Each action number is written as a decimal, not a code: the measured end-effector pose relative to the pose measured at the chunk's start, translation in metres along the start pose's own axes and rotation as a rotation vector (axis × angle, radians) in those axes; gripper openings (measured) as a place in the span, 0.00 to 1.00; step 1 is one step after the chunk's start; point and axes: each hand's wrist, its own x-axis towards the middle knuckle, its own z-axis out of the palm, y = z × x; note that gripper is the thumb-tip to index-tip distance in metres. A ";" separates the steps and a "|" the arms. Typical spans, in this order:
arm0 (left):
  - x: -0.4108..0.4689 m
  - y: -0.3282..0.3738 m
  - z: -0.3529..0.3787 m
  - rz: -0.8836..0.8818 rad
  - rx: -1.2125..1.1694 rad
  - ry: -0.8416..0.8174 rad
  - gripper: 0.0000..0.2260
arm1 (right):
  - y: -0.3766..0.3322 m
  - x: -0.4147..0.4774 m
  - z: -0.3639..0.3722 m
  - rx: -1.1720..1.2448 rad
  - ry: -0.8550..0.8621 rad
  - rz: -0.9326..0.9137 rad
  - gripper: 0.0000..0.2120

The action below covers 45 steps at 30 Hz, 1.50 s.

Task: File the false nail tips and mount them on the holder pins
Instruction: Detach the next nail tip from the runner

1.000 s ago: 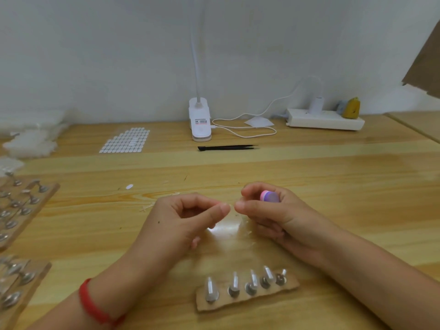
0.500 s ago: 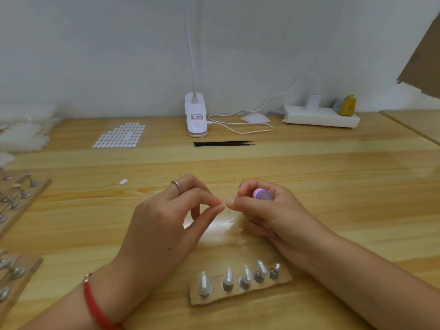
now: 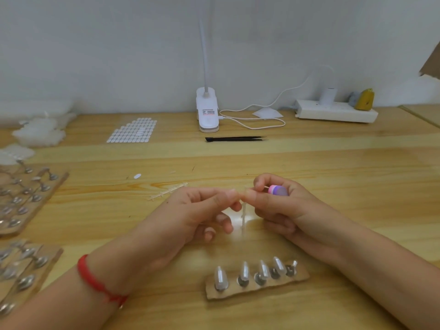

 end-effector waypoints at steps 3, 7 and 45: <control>0.000 -0.003 0.003 0.048 -0.020 0.056 0.09 | 0.000 0.000 -0.001 0.024 -0.015 0.015 0.09; 0.000 -0.012 0.009 0.237 0.204 0.350 0.09 | 0.004 0.002 0.003 0.057 0.073 -0.006 0.09; 0.001 -0.011 0.004 0.330 0.160 0.473 0.12 | 0.013 -0.003 0.016 -0.162 0.190 -0.166 0.16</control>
